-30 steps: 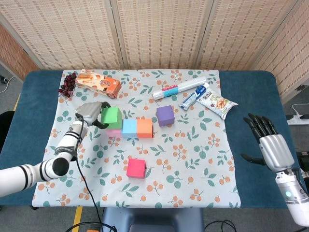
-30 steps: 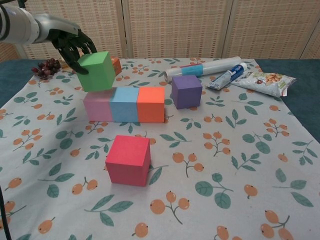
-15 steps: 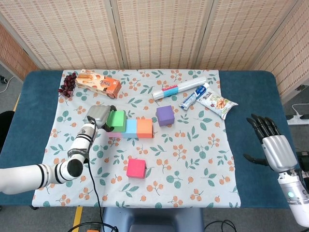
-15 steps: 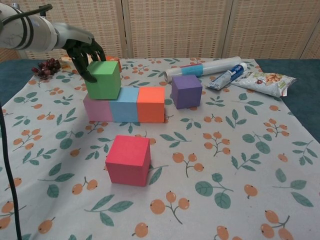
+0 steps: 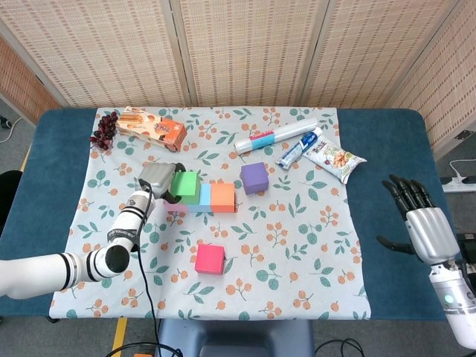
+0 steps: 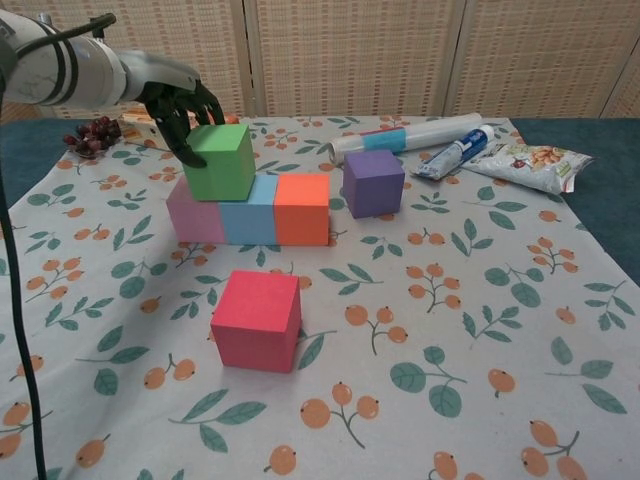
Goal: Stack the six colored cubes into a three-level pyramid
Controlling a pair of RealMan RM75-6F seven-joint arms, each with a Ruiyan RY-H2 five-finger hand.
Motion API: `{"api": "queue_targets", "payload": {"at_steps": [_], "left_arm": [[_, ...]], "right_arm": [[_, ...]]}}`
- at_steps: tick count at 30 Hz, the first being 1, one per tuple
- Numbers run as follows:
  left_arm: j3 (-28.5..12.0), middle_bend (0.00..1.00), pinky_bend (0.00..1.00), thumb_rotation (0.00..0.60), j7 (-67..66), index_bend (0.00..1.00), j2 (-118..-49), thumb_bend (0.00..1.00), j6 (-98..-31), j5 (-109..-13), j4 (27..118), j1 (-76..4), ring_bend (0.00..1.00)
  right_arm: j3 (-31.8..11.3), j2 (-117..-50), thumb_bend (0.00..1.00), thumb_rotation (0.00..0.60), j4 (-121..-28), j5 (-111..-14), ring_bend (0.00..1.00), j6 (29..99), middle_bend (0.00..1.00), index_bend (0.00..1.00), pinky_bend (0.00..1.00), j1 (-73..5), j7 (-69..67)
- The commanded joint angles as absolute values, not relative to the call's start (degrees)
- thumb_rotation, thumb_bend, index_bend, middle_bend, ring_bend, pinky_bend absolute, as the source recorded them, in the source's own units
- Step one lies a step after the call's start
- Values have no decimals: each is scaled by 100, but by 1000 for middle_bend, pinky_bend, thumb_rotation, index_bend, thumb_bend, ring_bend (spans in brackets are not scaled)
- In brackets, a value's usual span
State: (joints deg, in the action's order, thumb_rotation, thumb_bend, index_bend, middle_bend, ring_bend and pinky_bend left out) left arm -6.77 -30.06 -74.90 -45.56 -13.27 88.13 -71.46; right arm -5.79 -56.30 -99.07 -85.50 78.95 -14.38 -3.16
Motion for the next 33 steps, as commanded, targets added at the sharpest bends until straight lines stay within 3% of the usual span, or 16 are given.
{"api": "queue_targets", "payload": {"at_steps": [1,19,25,29,33], "left_arm": [[-640,418,287,600,-3070,320,-7551,297,-4600,-1331,8761,-7162,319],[-673,417,287,600,-3071,320,-7550,299,-4614,-1439,8767,-7093,318],[-654,380,285,600,-3087,299,-7649,302,-4616,-1447,8677,-7069,268],[-692,292,283,600,-3036,219,-7605,309,-4536,-1435,8756,-7056,177],[-700,142,249,600,-3012,129,-7561,331,-4515,-1491,8855,-7044,37]], "right_arm": [[-586,-5627,48,600,-9896,-8543,0,7886,0,0,0,-1435,-325],[-624,-5646,48,600,-9864,-8519,0,7850,0,0,0,-1429,-356],[-632,-5641,48,600,-9865,-8509,0,7852,0,0,0,-1415,-361],[-640,-5639,48,600,-9867,-8507,0,7857,0,0,0,-1408,-377],[-640,-5642,47,600,-9861,-8518,0,7867,0,0,0,-1397,-399]]}}
